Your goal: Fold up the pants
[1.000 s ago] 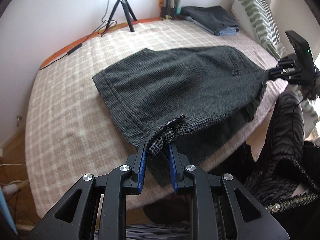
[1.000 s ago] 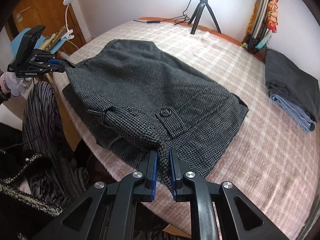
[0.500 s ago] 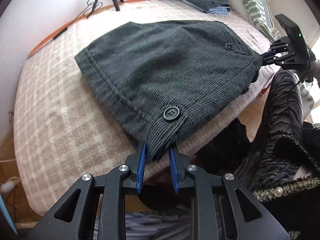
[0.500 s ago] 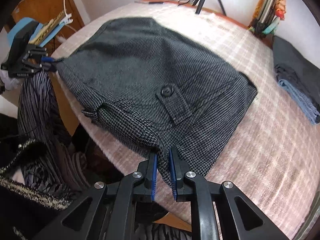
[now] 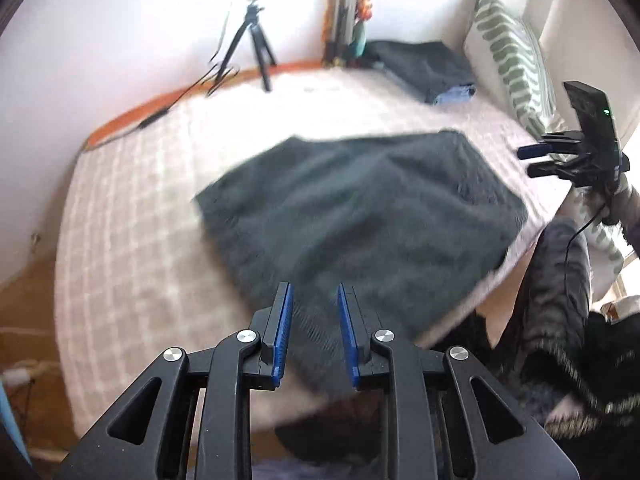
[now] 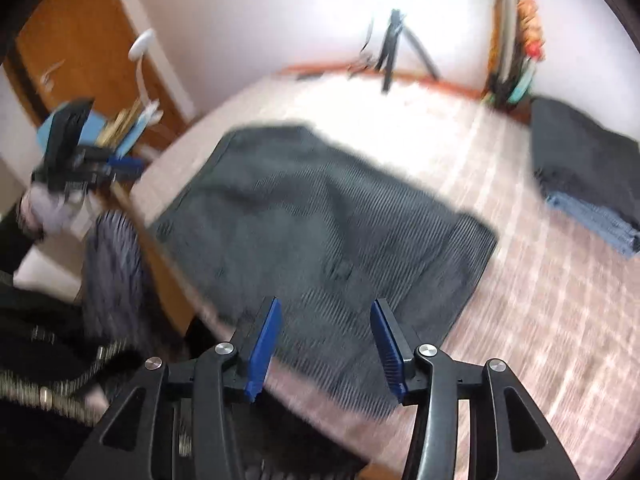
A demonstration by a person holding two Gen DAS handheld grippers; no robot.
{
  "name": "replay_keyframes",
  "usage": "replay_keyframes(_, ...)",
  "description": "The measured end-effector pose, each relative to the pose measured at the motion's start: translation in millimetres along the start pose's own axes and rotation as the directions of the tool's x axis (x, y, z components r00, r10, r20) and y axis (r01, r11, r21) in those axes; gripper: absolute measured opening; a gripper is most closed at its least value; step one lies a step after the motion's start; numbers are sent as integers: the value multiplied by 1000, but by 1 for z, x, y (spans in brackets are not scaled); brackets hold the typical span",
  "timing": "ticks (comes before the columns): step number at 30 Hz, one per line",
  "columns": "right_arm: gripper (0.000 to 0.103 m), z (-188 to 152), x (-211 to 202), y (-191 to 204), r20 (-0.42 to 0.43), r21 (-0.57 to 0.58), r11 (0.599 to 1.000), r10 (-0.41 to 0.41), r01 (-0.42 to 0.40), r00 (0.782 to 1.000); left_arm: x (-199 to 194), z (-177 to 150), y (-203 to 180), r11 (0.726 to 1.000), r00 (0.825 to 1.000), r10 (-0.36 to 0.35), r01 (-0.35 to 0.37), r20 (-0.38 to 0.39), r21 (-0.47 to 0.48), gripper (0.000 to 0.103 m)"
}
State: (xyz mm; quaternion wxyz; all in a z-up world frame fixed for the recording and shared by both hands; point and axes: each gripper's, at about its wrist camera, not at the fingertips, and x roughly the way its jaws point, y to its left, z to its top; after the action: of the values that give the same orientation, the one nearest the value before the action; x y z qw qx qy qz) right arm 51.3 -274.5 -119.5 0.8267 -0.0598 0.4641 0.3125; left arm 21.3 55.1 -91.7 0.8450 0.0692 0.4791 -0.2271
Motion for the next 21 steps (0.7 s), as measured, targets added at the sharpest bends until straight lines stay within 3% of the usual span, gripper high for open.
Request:
replay_keyframes(4, 49, 29, 29, -17, 82, 134, 990, -63, 52, 995, 34, 32, -18, 1000, 999, -22, 23, 44, -2, 21)
replay_keyframes(6, 44, 37, 46, -22, 85, 178, 981, -93, 76, 992, 53, 44, -28, 1000, 998, 1, -1, 69, 3, 21)
replay_keyframes(11, 43, 52, 87, -32, 67, 221, 964, -168, 150, 984, 89, 64, -34, 999, 997, 19, -17, 72, -32, 21)
replay_keyframes(16, 43, 50, 107, -37, 9, 183, 955, -238, 233, 971, 125, 57, -36, 997, 996, 79, -79, 31, -11, 21)
replay_keyframes(19, 42, 44, 109, -43, 2, 182, 954, -243, 239, 970, 145, 45, -38, 989, 990, 141, -141, 0, 38, 21)
replay_keyframes(21, 42, 41, 109, -46, 2, 189, 954, -238, 234, 971, 148, 42, -39, 986, 987, 159, -160, 20, 51, 22)
